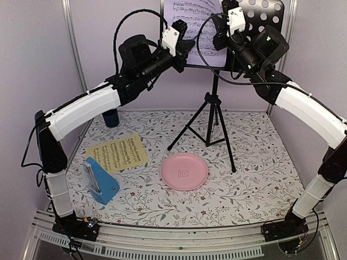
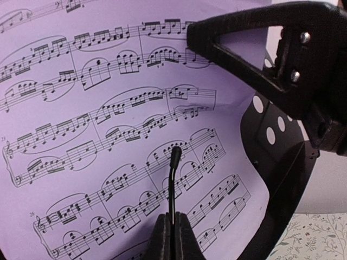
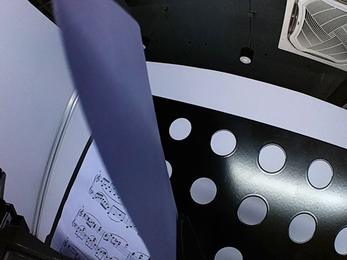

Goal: Set up the instrument practice props

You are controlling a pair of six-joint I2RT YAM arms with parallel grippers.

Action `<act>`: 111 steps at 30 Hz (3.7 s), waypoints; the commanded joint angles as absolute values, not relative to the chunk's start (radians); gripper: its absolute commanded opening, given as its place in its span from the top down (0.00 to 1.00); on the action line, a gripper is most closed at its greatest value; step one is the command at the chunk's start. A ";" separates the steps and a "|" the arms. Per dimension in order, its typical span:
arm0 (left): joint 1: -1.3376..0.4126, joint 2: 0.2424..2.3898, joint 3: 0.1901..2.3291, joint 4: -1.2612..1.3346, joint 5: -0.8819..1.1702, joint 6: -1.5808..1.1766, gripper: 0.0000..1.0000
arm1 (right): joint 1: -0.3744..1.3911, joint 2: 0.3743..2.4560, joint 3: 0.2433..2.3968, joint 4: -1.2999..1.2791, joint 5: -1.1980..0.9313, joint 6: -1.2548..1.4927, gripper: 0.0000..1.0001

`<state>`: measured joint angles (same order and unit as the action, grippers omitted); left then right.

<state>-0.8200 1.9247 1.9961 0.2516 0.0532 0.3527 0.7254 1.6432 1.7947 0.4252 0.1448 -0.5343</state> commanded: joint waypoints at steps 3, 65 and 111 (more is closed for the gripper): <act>-0.833 1.909 1.991 0.322 0.107 0.369 1.00 | 0.722 1.664 1.841 0.423 0.134 -0.496 1.00; -0.504 1.583 1.727 0.174 0.380 -0.056 0.36 | 0.712 1.714 1.913 0.446 0.180 -0.629 1.00; -0.403 1.782 1.854 0.285 0.712 -0.277 1.00 | 0.701 1.752 1.960 0.428 0.188 -0.669 1.00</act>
<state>-0.4057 1.8290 1.8965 0.2474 0.7444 -0.2703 0.7113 1.7424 1.9251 0.4114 0.1650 -0.6563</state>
